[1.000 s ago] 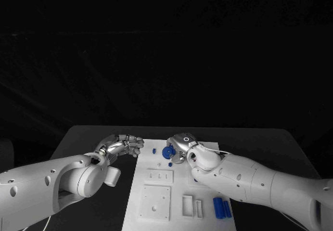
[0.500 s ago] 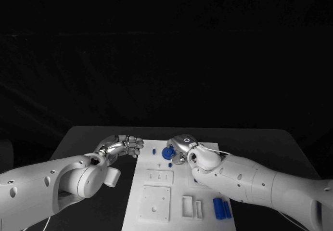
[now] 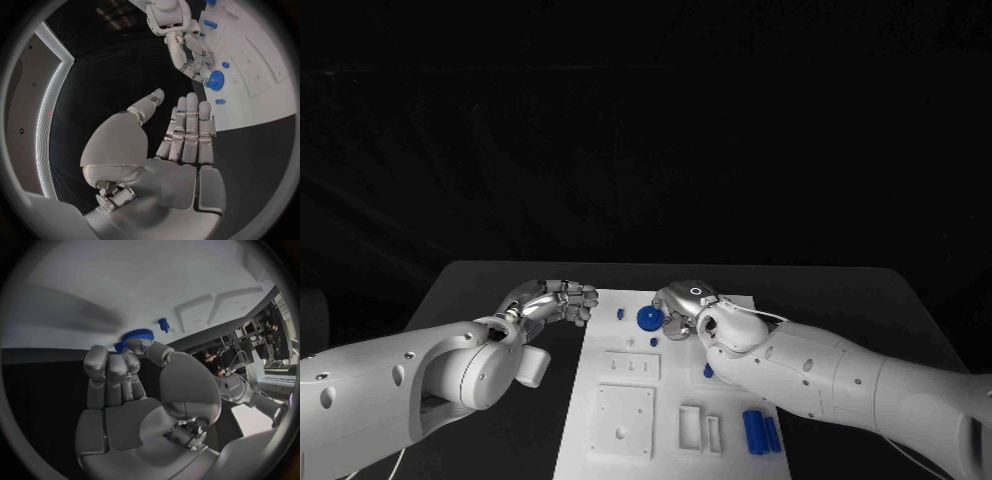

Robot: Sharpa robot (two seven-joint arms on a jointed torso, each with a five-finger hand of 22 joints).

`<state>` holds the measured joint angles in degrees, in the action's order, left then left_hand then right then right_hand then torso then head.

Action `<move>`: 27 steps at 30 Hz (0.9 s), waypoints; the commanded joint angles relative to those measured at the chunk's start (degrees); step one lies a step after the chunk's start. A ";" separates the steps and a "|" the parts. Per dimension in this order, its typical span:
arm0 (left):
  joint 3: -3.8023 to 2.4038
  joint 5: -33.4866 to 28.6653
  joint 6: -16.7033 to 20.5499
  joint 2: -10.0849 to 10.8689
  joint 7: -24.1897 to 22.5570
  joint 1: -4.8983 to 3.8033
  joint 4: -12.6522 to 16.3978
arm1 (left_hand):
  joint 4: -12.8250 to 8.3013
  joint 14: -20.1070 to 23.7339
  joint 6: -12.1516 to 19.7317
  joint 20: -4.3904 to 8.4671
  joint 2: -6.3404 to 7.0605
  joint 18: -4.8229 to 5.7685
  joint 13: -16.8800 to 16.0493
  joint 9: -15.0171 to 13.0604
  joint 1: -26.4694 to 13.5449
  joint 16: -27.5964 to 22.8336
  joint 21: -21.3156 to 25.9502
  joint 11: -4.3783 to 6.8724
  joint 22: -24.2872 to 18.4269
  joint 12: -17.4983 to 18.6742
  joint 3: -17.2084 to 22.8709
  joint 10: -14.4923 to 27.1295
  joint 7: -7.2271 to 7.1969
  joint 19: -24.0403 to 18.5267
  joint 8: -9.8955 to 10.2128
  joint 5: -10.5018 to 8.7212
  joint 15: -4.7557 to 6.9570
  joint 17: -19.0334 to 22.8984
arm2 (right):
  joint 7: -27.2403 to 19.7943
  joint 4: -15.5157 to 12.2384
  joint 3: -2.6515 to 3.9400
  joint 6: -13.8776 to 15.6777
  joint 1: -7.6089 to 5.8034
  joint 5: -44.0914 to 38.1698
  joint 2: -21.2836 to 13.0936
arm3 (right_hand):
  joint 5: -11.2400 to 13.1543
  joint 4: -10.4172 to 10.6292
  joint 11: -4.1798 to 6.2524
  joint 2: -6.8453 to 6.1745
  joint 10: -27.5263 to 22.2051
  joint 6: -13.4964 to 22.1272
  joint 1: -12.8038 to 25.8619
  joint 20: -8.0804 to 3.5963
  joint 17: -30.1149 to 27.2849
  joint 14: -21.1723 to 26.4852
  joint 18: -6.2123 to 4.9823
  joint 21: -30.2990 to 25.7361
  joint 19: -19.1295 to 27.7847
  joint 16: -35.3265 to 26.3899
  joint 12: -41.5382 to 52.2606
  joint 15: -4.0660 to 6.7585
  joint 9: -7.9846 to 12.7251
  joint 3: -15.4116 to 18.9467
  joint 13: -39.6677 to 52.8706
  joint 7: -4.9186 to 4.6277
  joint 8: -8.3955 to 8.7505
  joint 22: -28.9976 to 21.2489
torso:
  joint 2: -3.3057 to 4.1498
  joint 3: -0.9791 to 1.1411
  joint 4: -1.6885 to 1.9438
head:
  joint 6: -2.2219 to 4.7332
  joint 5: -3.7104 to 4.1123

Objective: Assemble the parts on the task board

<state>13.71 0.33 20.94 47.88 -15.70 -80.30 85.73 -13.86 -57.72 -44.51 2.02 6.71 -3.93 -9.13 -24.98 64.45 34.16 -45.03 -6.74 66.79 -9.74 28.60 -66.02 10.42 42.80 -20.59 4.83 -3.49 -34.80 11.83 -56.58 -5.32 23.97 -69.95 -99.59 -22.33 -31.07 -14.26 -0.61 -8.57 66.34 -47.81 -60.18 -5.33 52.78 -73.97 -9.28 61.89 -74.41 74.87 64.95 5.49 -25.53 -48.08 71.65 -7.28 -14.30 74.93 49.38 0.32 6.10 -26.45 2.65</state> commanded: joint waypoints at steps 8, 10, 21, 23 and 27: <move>-0.06 0.12 -0.44 0.18 -0.48 -0.06 0.28 | -0.31 0.40 0.00 0.24 0.03 -1.16 -0.08 -0.09 -0.61 -0.22 -0.41 -0.19 -0.08 0.33 0.19 0.10 0.32 -0.15 0.22 -0.25 0.11 0.06 | -0.54 -2.33 0.02 2.44 -0.01 1.27 -1.98 | -0.27 -0.24 -0.24 0.36 0.32 -0.60 0.17 -0.01 0.15 -0.26 -5.72 0.25 0.29 -0.37 0.40 -0.04 0.05 -0.85 -0.02 -0.06 -0.23 0.85 | 0.00 0.05 -0.12 | 0.14 -0.07; -0.06 0.12 -0.45 0.22 -0.51 -0.06 0.28 | -0.32 0.40 0.01 0.24 0.04 -1.16 -0.08 -0.10 -0.60 -0.22 -0.41 -0.19 -0.08 0.34 0.20 0.10 0.32 -0.15 0.22 -0.25 0.11 0.06 | -1.06 -3.49 0.10 3.84 -0.03 2.39 -2.88 | -0.25 -0.27 -0.25 0.33 0.37 -0.60 0.19 -0.02 0.16 -0.26 -5.72 0.25 0.28 -0.37 0.45 -0.05 0.05 -0.89 0.01 -0.07 -0.23 0.85 | -0.02 0.05 -0.09 | 0.18 -0.01; -0.07 0.11 -0.42 0.69 -0.87 -0.06 -0.31 | -0.39 0.41 -0.02 0.25 0.08 -1.16 -0.09 -0.12 -0.58 -0.22 -0.44 -0.20 -0.11 0.37 0.23 0.12 0.31 -0.17 0.22 -0.25 0.11 0.06 | -5.95 -13.75 3.23 8.14 -1.36 11.85 -11.78 | 14.57 0.74 -0.92 -3.89 0.36 -1.01 0.45 -0.54 0.45 -0.47 -5.72 0.08 -0.35 -0.59 0.59 -0.56 -0.13 1.22 -0.20 -0.95 -0.69 0.50 | -0.24 0.25 -0.88 | 0.70 -0.33; -0.05 0.08 -0.50 0.54 -0.90 -0.05 -0.65 | -0.39 0.41 -0.03 0.25 0.08 -1.16 -0.09 -0.12 -0.58 -0.22 -0.44 -0.20 -0.11 0.37 0.23 0.12 0.31 -0.17 0.21 -0.25 0.11 0.06 | -7.16 -15.56 3.53 7.49 -1.62 14.89 -14.22 | 18.09 1.62 -1.21 -4.86 0.22 -1.43 0.55 -0.56 0.47 -0.47 -5.72 -0.05 -0.33 -0.69 0.58 -0.95 -0.23 1.78 -0.25 -1.07 -0.94 0.42 | -0.48 0.37 -1.22 | 0.71 -0.45; -0.01 -0.02 -0.90 0.02 -0.93 0.00 -1.73 | -0.40 0.40 -0.16 0.24 0.05 -1.15 -0.13 -0.18 -0.65 -0.21 -0.48 -0.17 -0.14 0.34 0.24 0.00 0.26 -0.19 0.15 -0.27 0.10 0.06 | -11.93 -17.47 3.92 4.74 -1.91 20.72 -18.96 | 23.63 2.58 -1.18 -5.61 -0.15 -1.98 0.27 -0.62 0.55 -0.47 -5.72 -0.20 -0.22 -0.85 0.56 -0.94 -0.31 2.99 -0.35 -1.04 -1.23 0.42 | -0.97 0.52 -1.82 | 0.67 -0.65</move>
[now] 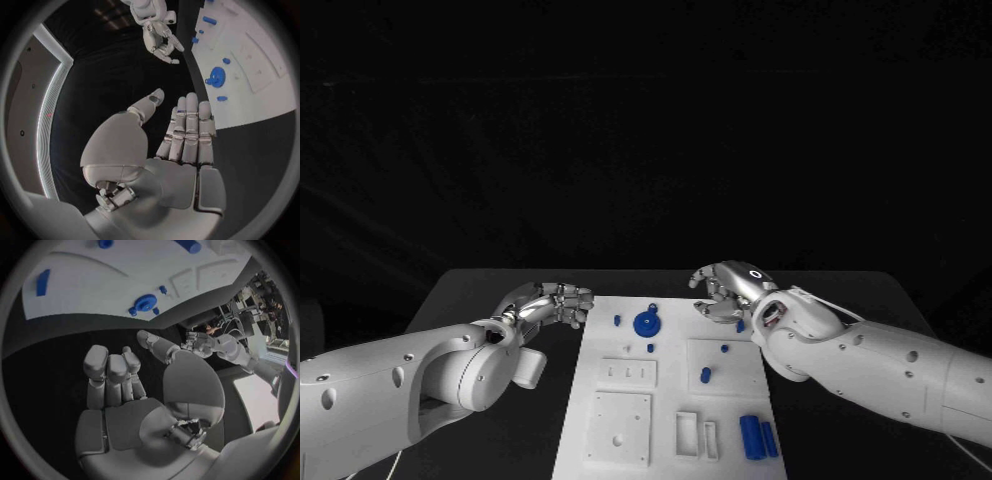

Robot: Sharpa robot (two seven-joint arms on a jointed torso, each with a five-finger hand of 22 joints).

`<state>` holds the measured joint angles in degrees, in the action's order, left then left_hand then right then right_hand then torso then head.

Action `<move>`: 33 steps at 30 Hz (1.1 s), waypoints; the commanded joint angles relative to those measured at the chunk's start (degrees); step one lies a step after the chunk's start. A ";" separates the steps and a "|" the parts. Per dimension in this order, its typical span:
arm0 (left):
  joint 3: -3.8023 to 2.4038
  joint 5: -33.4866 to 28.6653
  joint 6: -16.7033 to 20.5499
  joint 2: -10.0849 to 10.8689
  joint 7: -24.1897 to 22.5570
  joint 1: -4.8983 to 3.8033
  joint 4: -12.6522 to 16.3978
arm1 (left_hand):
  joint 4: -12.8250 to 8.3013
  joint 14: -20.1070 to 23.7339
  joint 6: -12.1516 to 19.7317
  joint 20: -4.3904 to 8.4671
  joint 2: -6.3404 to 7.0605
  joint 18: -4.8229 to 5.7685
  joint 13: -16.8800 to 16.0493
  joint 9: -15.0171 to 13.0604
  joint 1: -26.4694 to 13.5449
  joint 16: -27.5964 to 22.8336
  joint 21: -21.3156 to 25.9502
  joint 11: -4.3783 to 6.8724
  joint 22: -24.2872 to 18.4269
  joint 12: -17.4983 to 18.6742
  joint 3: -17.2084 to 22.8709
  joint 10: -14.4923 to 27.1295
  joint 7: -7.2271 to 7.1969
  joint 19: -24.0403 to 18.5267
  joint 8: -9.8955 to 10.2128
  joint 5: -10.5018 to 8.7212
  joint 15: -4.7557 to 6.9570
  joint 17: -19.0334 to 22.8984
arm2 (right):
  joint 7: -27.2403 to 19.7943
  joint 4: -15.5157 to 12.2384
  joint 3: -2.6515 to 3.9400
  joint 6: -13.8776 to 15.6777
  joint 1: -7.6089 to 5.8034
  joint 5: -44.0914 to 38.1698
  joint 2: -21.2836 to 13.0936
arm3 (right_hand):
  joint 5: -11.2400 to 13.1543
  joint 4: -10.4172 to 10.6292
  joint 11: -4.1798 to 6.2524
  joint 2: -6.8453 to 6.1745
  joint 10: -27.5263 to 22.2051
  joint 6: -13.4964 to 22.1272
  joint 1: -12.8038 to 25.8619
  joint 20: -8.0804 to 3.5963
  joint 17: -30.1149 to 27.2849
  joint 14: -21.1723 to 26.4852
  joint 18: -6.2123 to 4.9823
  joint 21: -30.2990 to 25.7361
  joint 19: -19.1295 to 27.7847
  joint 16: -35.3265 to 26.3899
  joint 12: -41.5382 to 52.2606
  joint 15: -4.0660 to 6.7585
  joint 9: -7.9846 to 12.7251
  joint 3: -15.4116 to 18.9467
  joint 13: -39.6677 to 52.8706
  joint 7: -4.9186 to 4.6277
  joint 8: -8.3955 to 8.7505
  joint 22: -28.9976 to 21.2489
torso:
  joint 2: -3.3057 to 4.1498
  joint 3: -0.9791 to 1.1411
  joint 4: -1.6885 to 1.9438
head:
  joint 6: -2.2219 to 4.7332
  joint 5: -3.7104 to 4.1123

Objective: Assemble the parts on the task board

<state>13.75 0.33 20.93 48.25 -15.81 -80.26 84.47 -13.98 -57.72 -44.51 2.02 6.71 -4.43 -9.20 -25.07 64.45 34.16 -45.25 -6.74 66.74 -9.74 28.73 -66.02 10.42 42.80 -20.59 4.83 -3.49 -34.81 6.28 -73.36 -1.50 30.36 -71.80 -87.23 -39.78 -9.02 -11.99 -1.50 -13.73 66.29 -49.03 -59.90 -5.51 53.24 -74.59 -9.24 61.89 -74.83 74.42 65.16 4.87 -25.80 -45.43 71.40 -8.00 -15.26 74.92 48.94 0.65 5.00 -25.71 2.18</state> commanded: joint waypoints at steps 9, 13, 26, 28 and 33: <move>-0.02 -0.39 -1.50 -1.08 -0.99 0.85 -2.18 | -0.31 0.39 -0.45 0.23 -0.10 -0.64 -0.25 -0.22 -0.89 -0.17 -0.40 0.07 -0.20 0.09 0.13 -0.57 0.14 -0.22 0.06 -0.31 0.10 0.07 | -12.36 2.77 0.12 -5.75 0.00 13.13 -5.83 | 4.50 0.25 -0.16 -0.39 -0.83 -1.24 -0.30 -0.44 0.19 0.28 -5.76 -0.35 0.63 -0.61 0.03 -0.16 -0.11 2.02 -0.36 -0.16 -0.53 0.54 | -1.87 0.85 -2.25 | -0.53 -0.43; -0.02 -0.53 -1.77 -1.27 -1.03 1.37 -2.59 | -0.31 0.39 -0.45 0.23 -0.10 -0.64 -0.25 -0.22 -0.90 -0.17 -0.41 0.07 -0.20 0.10 0.12 -0.57 0.14 -0.22 0.06 -0.31 0.10 0.07 | -12.58 4.96 0.11 -6.54 0.58 13.06 -5.93 | 4.42 -0.63 -0.09 -0.11 -1.32 -1.25 -0.30 -0.43 0.38 0.43 -5.76 -0.33 1.09 -0.70 -0.08 -0.13 -0.13 4.75 -0.49 -0.12 -0.58 0.76 | -2.19 1.25 -2.66 | -0.85 -0.41; -0.03 -0.69 -2.33 -1.69 -1.08 1.85 -2.70 | -0.37 0.41 -0.36 0.24 -0.14 -0.65 -0.22 -0.23 -1.02 -0.18 -0.46 0.00 -0.26 0.25 0.11 -0.37 0.17 -0.25 0.15 -0.32 0.10 0.08 | -15.08 16.84 0.05 -8.56 3.82 16.00 -0.20 | 4.02 -1.31 -0.43 0.18 -1.87 -0.32 -1.06 -0.25 0.62 0.53 -5.76 -0.39 1.60 -0.87 -0.20 -0.44 0.18 6.65 -0.72 -0.47 -0.01 0.89 | -2.56 1.90 -2.98 | -1.94 -0.14; -0.04 -0.69 -2.49 -1.72 -1.10 1.92 -2.63 | -0.37 0.41 -0.35 0.24 -0.14 -0.65 -0.22 -0.23 -1.04 -0.18 -0.47 -0.01 -0.27 0.26 0.10 -0.35 0.17 -0.26 0.16 -0.33 0.10 0.08 | -15.30 17.67 0.05 -8.74 4.49 16.01 0.37 | 3.89 -1.43 -0.47 0.25 -1.92 -0.22 -1.17 -0.23 0.65 0.54 -5.76 -0.39 1.66 -0.89 -0.17 -0.48 0.21 6.87 -0.71 -0.51 0.05 0.91 | -2.54 1.87 -2.92 | -2.14 -0.19; -0.04 -0.68 -2.50 -1.57 -1.09 1.96 -2.30 | -0.38 0.42 -0.33 0.24 -0.16 -0.65 -0.22 -0.23 -1.06 -0.18 -0.48 -0.02 -0.28 0.29 0.10 -0.32 0.18 -0.26 0.18 -0.33 0.10 0.08 | -15.59 18.84 0.05 -9.44 5.08 16.01 1.17 | 3.65 -1.72 -0.51 0.54 -2.01 -0.19 -1.45 -0.19 0.72 0.58 -5.76 -0.37 1.78 -0.92 -0.12 -0.52 0.23 7.19 -0.71 -0.55 0.07 0.94 | -2.35 2.07 -2.67 | -2.90 -0.04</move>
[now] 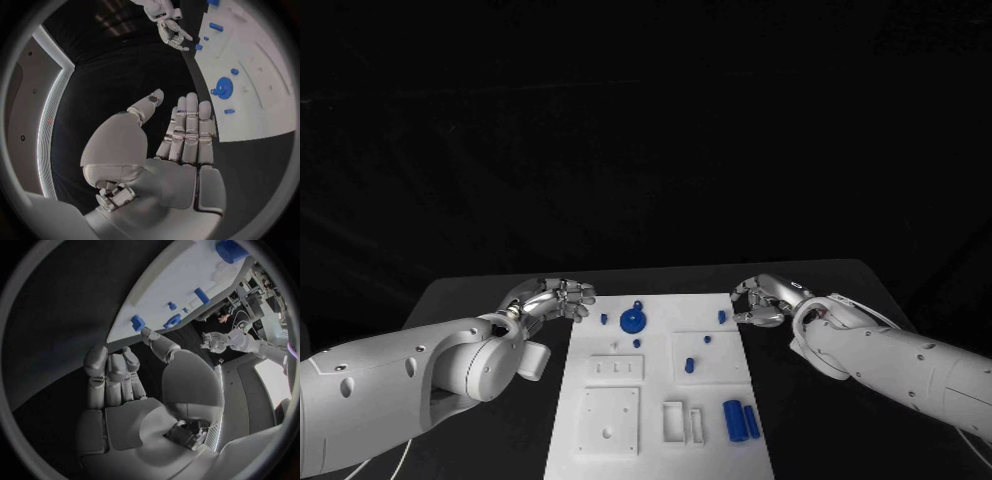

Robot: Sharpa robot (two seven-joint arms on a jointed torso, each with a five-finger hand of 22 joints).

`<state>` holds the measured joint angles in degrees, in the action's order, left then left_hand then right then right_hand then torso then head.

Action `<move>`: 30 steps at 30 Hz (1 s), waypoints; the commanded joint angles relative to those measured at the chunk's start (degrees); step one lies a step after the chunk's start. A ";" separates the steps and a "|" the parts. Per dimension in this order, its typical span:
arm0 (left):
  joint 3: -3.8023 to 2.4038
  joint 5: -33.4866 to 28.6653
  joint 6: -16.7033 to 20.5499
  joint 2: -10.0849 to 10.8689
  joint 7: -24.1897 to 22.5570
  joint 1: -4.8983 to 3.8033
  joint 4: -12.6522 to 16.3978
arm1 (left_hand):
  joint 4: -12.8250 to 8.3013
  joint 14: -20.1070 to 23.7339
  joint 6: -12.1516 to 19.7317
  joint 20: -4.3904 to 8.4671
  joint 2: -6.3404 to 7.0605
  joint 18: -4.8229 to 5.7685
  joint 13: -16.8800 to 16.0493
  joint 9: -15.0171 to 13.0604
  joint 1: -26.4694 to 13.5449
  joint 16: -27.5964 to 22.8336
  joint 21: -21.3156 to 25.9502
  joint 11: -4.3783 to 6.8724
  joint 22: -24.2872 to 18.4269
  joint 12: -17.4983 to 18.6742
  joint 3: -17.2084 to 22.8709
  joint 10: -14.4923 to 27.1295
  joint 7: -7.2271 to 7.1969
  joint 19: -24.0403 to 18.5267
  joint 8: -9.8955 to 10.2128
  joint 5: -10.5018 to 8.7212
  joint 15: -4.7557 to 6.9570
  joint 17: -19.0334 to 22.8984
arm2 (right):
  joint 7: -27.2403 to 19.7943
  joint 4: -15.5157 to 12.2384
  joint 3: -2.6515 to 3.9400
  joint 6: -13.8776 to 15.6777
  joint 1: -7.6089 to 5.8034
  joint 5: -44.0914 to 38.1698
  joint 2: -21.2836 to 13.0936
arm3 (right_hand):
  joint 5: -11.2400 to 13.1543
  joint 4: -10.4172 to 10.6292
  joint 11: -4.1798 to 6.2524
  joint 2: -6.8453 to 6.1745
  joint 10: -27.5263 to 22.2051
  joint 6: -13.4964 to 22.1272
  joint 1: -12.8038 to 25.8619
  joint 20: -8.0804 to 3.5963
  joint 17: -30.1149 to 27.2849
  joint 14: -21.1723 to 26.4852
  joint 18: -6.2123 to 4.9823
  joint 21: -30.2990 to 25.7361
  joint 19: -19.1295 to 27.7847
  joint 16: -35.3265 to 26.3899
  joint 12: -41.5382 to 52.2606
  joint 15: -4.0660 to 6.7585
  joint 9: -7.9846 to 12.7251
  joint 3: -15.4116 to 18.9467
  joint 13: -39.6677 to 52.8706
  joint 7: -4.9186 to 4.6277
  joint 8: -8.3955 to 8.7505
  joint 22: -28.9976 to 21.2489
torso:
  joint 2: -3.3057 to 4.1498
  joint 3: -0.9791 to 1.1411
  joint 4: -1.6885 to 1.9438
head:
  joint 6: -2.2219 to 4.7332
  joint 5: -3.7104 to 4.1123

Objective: Assemble the parts on the task board

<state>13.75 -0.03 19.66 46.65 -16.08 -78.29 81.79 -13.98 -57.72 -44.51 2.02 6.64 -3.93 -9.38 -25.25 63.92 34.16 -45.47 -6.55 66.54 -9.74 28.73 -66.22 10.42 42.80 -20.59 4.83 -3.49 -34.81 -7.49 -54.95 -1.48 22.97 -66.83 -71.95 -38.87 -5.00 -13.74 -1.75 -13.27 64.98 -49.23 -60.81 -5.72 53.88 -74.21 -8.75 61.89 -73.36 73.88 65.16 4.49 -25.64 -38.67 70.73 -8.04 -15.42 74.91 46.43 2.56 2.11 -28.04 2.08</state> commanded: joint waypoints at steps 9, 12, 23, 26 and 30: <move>-0.07 -0.19 -1.20 0.58 -0.71 -0.02 1.26 | -0.42 0.43 -0.31 0.24 -0.10 -1.15 -0.03 -0.06 -0.54 -0.18 -0.27 -0.23 -0.11 0.32 0.11 -0.10 0.19 -0.28 0.20 -0.33 0.10 0.09 | -2.40 1.91 0.01 -2.82 0.67 1.50 1.05 | -0.68 -0.35 -0.26 0.70 -0.91 -0.11 -0.88 0.12 0.18 0.26 -6.25 -0.37 0.56 -0.44 -0.10 -0.15 0.07 0.76 -0.09 -0.51 0.17 1.00 | 0.78 0.49 0.59 | -0.75 0.30; -0.08 -0.17 -1.24 0.63 -0.71 -0.02 1.38 | -0.44 0.43 -0.30 0.24 -0.11 -1.16 -0.03 -0.06 -0.53 -0.18 -0.28 -0.24 -0.11 0.33 0.12 -0.09 0.19 -0.29 0.21 -0.32 0.10 0.09 | -2.44 2.39 0.00 -2.89 0.79 1.67 1.51 | -0.68 -0.40 -0.24 1.01 -0.90 -0.21 -0.92 0.17 0.21 0.27 -6.25 -0.36 0.63 -0.47 -0.01 -0.13 0.07 0.83 -0.05 -0.48 0.13 1.01 | 0.95 0.54 0.65 | -0.81 0.25; -0.12 -0.04 -1.23 1.00 -0.64 -0.03 1.90 | -0.48 0.44 -0.30 0.24 -0.12 -1.16 -0.04 -0.08 -0.53 -0.18 -0.30 -0.24 -0.14 0.35 0.14 -0.08 0.19 -0.30 0.22 -0.32 0.10 0.09 | -2.55 4.05 -0.02 -2.83 1.02 2.02 2.58 | 1.64 -0.19 0.11 2.52 -0.84 -0.67 -1.46 0.42 0.38 0.27 -6.25 -0.28 0.92 -0.61 0.25 0.20 0.15 -0.10 -0.06 -0.10 -0.01 1.03 | 1.39 0.53 1.11 | -0.89 0.42; -0.12 -0.02 -1.21 1.04 -0.65 -0.04 1.92 | -0.49 0.44 -0.30 0.24 -0.12 -1.16 -0.04 -0.08 -0.53 -0.18 -0.30 -0.25 -0.14 0.35 0.14 -0.08 0.19 -0.31 0.22 -0.32 0.10 0.09 | -2.58 4.09 -0.02 -2.96 1.02 2.05 2.62 | 1.78 -0.08 0.17 2.72 -0.84 -0.74 -1.46 0.44 0.41 0.27 -6.25 -0.27 0.94 -0.63 0.27 0.25 0.16 -0.26 -0.07 -0.04 -0.04 1.03 | 1.45 0.54 1.17 | -0.85 0.41; -0.16 0.02 -1.23 1.09 -0.64 -0.04 2.03 | -0.50 0.44 -0.30 0.24 -0.12 -1.16 -0.05 -0.08 -0.54 -0.18 -0.31 -0.25 -0.15 0.36 0.14 -0.08 0.19 -0.32 0.23 -0.32 0.10 0.09 | -2.63 4.11 -0.01 -3.02 1.02 2.05 2.83 | 1.92 0.14 0.25 3.09 -0.83 -0.94 -1.34 0.48 0.45 0.26 -6.25 -0.23 0.97 -0.66 0.29 0.33 0.15 -0.50 -0.10 0.05 -0.13 1.04 | 1.44 0.45 1.10 | -0.84 0.38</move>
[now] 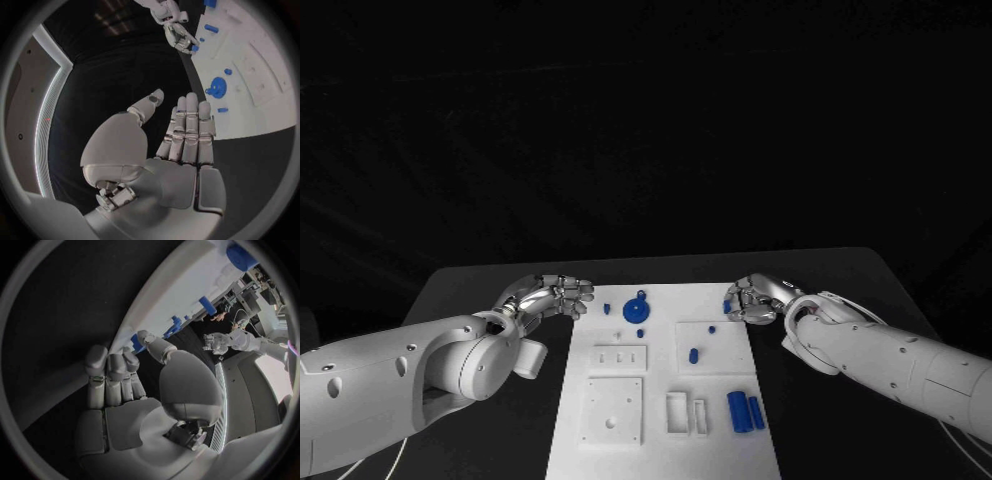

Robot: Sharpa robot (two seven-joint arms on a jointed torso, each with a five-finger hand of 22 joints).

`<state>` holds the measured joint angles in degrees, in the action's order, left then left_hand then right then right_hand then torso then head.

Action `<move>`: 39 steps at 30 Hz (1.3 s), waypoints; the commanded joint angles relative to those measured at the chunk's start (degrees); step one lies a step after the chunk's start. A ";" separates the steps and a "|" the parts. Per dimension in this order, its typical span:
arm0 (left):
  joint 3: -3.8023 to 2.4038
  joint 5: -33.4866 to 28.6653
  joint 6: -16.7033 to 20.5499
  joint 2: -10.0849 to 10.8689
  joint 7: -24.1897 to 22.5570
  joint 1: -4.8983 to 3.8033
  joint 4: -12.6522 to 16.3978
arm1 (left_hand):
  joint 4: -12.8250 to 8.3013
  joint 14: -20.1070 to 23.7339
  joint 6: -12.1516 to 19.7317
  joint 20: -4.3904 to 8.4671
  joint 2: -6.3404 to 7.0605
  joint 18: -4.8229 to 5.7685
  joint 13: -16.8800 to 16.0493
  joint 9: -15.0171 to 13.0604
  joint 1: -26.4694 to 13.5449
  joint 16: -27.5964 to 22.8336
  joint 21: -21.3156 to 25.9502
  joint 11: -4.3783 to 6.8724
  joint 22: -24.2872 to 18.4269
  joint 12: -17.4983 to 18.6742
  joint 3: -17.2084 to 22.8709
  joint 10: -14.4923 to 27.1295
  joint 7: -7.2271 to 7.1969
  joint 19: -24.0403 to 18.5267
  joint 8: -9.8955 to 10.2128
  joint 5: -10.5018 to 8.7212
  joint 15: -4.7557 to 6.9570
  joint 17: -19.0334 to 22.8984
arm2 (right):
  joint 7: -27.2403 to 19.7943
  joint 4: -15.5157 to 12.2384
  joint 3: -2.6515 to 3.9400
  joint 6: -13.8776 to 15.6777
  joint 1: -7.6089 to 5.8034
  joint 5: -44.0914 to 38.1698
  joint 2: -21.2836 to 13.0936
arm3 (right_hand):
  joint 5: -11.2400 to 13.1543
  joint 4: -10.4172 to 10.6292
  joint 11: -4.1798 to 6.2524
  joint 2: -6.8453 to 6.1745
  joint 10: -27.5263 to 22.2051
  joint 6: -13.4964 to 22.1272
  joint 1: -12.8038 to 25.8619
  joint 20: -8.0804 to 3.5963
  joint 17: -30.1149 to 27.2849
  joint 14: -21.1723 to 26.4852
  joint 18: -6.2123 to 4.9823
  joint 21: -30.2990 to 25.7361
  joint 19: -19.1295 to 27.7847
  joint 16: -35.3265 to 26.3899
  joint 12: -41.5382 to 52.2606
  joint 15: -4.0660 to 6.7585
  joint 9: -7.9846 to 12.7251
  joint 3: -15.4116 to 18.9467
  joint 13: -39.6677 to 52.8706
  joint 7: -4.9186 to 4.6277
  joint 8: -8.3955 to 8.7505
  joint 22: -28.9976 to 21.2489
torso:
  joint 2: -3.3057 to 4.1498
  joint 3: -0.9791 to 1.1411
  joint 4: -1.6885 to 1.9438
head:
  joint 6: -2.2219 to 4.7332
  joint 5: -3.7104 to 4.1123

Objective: Assemble the parts on the task board

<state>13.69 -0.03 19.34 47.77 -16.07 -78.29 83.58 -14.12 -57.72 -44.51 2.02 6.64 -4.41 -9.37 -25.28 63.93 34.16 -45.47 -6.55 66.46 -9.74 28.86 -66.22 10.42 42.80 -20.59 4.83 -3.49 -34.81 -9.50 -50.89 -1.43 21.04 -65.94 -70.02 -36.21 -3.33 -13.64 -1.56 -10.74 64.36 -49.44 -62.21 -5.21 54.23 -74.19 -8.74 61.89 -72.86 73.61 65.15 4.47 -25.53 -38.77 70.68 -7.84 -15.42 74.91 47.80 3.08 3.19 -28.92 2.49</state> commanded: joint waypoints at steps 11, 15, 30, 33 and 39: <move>-0.17 0.21 -0.83 0.17 -0.57 -0.05 0.43 | -0.39 0.45 -0.29 0.24 -0.11 -0.68 -0.07 -0.06 -0.55 -0.18 -0.33 -0.25 -0.09 0.37 0.02 -0.08 0.20 -0.34 0.25 -0.32 0.09 0.10 | -0.49 0.16 -0.06 -1.84 0.13 0.12 0.37 | 0.48 0.36 0.48 1.23 -0.08 -1.55 0.26 -0.03 0.25 0.25 -6.26 -0.05 0.56 -0.43 0.49 0.74 -0.13 -0.81 -0.01 0.28 -0.60 1.09 | 0.05 -0.18 -0.02 | -0.30 -0.18; -0.19 0.24 -0.79 0.24 -0.56 -0.05 0.45 | -0.40 0.45 -0.29 0.24 -0.10 -0.68 -0.07 -0.07 -0.55 -0.18 -0.34 -0.25 -0.10 0.38 0.02 -0.08 0.20 -0.34 0.25 -0.32 0.09 0.10 | -0.52 0.14 -0.06 -1.85 0.13 0.12 0.40 | 0.51 0.35 0.60 1.40 -0.13 -2.33 0.35 -0.07 0.33 0.27 -6.26 0.03 0.67 -0.46 0.51 0.86 -0.32 -0.93 -0.05 0.39 -1.05 1.09 | -0.03 -0.19 -0.07 | -0.40 -0.20; -0.22 0.29 -0.76 0.30 -0.37 -0.06 0.44 | -0.45 0.46 -0.25 0.24 -0.10 -0.68 -0.08 -0.08 -0.53 -0.18 -0.37 -0.26 -0.13 0.40 0.06 -0.07 0.22 -0.36 0.29 -0.31 0.09 0.10 | -0.66 0.10 -0.06 -1.91 0.13 0.04 0.56 | 0.52 0.09 1.00 3.00 0.06 -4.69 0.45 -0.18 0.59 0.28 -6.26 0.32 0.91 -0.52 0.85 1.24 -0.84 -1.29 0.07 0.83 -2.29 1.09 | -0.02 -0.17 -0.11 | -0.40 -0.28; -0.23 0.31 -0.78 0.31 -0.35 -0.06 0.42 | -0.46 0.46 -0.24 0.24 -0.10 -0.68 -0.08 -0.08 -0.53 -0.18 -0.38 -0.26 -0.13 0.41 0.06 -0.07 0.23 -0.36 0.30 -0.32 0.09 0.10 | -0.64 0.11 -0.06 -1.87 0.13 0.04 0.62 | 0.52 0.03 1.06 3.12 0.02 -4.85 0.47 -0.18 0.60 0.29 -6.26 0.35 0.94 -0.54 0.83 1.30 -0.87 -1.32 0.05 0.89 -2.36 1.09 | -0.02 -0.17 -0.14 | -0.37 -0.27; -0.23 0.33 -0.84 0.30 -0.33 -0.06 0.41 | -0.48 0.47 -0.22 0.23 -0.10 -0.68 -0.09 -0.08 -0.53 -0.18 -0.39 -0.26 -0.15 0.42 0.08 -0.06 0.24 -0.37 0.32 -0.32 0.09 0.10 | -0.63 0.03 -0.06 -1.66 0.13 0.00 0.67 | 0.52 -0.03 1.12 3.19 0.07 -5.02 0.52 -0.19 0.63 0.29 -6.26 0.38 0.97 -0.56 0.89 1.36 -0.90 -1.33 0.09 0.96 -2.43 1.10 | 0.00 -0.19 -0.13 | -0.42 -0.23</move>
<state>13.53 0.09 19.32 48.12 -15.98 -78.31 83.85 -14.27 -57.72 -44.51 2.14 6.64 -4.02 -9.35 -25.31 63.93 34.16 -45.47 -6.55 66.36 -9.52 29.01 -66.22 10.42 42.68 -20.59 4.83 -3.49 -34.77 -9.77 -50.78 -1.45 20.26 -65.91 -69.82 -35.60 -3.11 -13.60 -0.81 -8.06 64.31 -53.91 -61.77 -5.42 54.78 -73.93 -8.73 61.89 -72.22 73.39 65.71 5.48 -26.42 -39.78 70.69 -6.22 -17.57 74.95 47.77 2.89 3.05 -29.30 2.25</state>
